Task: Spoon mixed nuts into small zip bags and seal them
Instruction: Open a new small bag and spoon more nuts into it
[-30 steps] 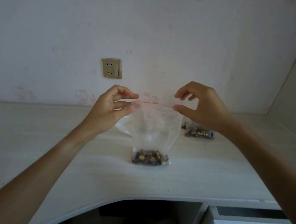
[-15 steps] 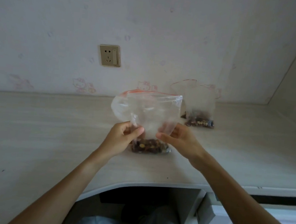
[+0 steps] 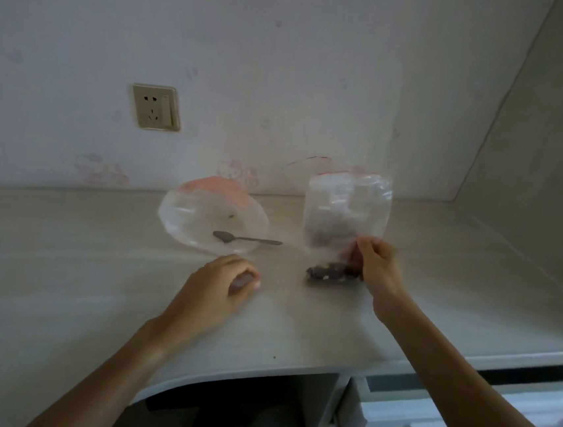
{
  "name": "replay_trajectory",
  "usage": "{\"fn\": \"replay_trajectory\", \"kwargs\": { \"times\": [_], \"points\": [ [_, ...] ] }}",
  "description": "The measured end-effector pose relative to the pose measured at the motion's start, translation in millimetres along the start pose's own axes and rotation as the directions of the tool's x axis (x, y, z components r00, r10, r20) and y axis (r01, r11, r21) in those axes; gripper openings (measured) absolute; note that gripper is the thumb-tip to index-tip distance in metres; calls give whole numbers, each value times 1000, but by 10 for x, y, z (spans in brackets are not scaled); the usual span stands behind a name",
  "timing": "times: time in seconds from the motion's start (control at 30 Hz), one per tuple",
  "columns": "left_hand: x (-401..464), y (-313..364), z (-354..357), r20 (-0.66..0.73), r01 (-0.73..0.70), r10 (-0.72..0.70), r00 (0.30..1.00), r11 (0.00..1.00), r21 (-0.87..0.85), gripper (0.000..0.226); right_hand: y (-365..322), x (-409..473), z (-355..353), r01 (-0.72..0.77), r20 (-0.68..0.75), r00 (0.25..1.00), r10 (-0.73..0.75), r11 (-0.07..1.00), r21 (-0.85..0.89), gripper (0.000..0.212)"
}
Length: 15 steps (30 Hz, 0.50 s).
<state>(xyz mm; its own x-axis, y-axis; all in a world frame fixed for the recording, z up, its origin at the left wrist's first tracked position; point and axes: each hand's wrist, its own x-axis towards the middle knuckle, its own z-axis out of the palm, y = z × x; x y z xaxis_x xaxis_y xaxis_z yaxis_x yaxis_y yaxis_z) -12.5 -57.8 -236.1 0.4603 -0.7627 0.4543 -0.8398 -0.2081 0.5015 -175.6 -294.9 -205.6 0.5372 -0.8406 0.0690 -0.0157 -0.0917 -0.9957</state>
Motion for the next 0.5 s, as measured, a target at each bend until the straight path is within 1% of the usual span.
{"fn": "replay_trajectory", "kwargs": {
  "times": [0.07,0.17,0.27,0.5],
  "points": [
    [-66,-78,41,9,-50,50,999,998,39,9,106,184,-30,-17,-59,998,16,1000,-17,36],
    [-71,-122,48,-16,-59,60,998,997,56,8,158,475,44,-38,-129,991,30,997,-62,33],
    [-68,-126,62,-19,-37,38,999,998,58,9,133,692,140,-65,-140,989,57,996,-53,32],
    [-70,-135,63,-18,-1,2,1000,999,33,11,98,834,67,-69,-137,990,45,983,-169,24]
  ]
}}
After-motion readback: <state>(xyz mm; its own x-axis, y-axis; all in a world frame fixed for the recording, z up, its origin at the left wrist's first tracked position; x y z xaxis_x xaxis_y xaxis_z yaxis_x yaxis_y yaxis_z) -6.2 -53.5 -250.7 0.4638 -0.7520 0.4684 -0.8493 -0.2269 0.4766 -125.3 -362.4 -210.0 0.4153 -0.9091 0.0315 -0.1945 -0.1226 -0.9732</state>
